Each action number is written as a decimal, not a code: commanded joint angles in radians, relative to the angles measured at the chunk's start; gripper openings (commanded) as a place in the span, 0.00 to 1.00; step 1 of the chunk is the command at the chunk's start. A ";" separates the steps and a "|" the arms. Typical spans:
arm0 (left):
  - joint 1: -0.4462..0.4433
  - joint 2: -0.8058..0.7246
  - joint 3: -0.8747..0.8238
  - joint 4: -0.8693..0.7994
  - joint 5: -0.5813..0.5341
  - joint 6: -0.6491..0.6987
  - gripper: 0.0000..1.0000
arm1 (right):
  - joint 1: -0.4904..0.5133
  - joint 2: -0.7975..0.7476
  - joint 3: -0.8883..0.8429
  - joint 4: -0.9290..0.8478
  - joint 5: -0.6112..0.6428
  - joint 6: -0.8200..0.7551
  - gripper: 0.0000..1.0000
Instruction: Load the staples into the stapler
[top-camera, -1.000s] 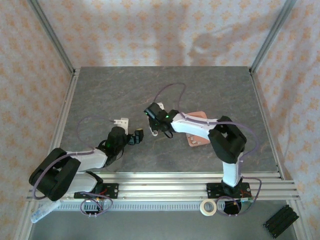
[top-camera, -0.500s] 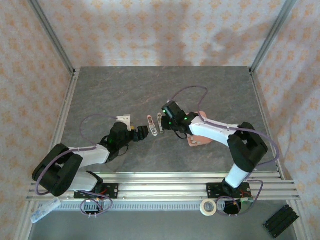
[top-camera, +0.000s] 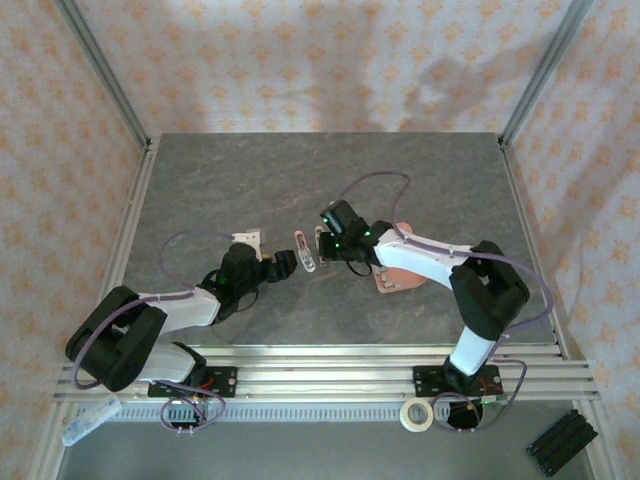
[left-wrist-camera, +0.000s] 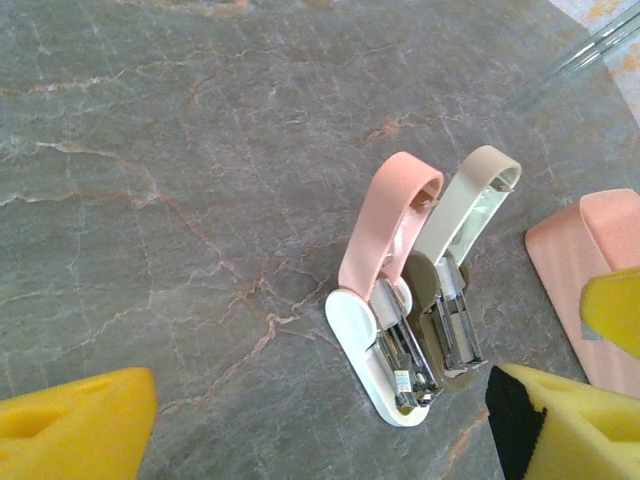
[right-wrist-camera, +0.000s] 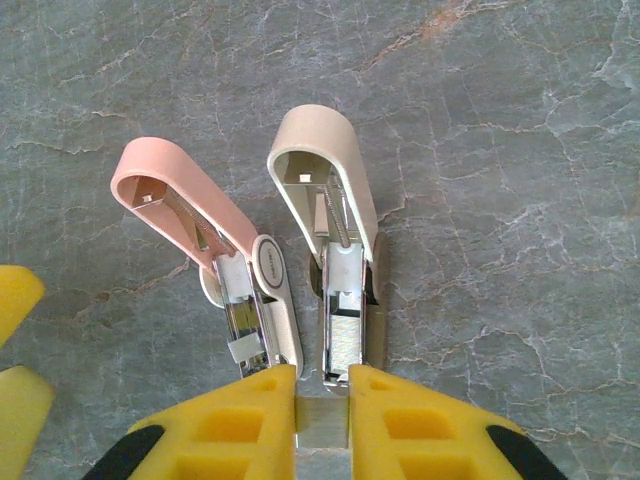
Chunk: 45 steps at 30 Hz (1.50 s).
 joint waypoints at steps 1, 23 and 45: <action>0.015 0.021 0.018 0.001 -0.012 -0.030 0.86 | -0.006 0.023 0.042 -0.077 0.027 0.015 0.18; 0.025 0.248 0.050 0.290 0.197 -0.272 0.48 | -0.010 0.091 0.024 -0.302 0.089 0.093 0.18; -0.020 0.256 0.138 0.082 0.249 -0.281 0.33 | -0.015 0.087 0.005 -0.281 0.078 0.081 0.29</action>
